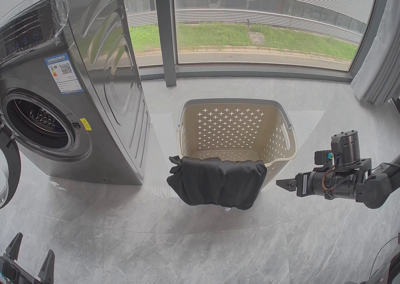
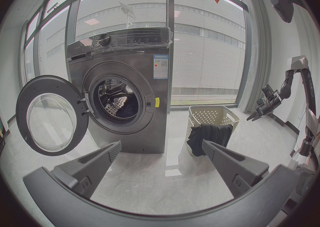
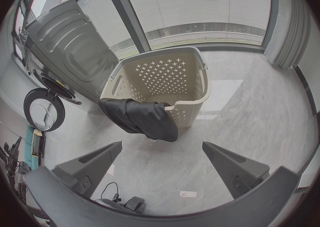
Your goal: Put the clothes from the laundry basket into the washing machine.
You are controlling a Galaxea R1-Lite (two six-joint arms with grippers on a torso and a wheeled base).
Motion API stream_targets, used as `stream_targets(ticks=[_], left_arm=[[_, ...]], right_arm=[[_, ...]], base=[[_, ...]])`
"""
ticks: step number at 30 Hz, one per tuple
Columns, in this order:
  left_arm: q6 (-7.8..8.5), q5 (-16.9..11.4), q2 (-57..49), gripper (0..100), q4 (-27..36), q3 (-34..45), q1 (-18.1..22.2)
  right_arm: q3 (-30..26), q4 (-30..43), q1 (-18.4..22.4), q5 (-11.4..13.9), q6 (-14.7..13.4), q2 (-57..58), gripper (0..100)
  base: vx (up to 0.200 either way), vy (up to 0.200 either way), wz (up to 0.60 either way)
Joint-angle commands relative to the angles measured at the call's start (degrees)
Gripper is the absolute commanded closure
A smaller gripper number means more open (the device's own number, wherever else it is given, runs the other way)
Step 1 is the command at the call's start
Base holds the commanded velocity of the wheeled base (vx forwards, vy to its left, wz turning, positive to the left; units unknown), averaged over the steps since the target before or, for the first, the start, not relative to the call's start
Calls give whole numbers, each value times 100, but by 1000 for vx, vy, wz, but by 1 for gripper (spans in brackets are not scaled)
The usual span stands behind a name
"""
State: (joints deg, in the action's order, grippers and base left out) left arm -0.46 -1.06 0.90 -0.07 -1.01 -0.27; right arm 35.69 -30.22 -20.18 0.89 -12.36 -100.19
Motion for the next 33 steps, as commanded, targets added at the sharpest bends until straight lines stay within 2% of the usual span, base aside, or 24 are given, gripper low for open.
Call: stream_targets(ticks=[1,6,10,23,26,33], left_arm=[[2,1,-90,0,-1,101,0],[-6,9,-90,0,-1,101,0],[38,9,-90,0,7,101,0],[11,9,-90,0,7,101,0],[2,9,-90,0,7,101,0],[-6,9,-90,0,7,101,0]], right_arm=[[113,-1,-65,-1,-12,-404,0],[298,-28,-127,-27,-29,-800,0],[351,-291,-303,-203,-144,-1020,0],[500,-406,-522,-274,-214,-1459,0],[632,-414,-575,-484,-223,-1740,0],[1001,-414,-707,-511,-232,-2057,0]], base=[[0,0,0],[0,0,0],[100,0,0],[15,0,0],[0,0,0],[0,0,0]])
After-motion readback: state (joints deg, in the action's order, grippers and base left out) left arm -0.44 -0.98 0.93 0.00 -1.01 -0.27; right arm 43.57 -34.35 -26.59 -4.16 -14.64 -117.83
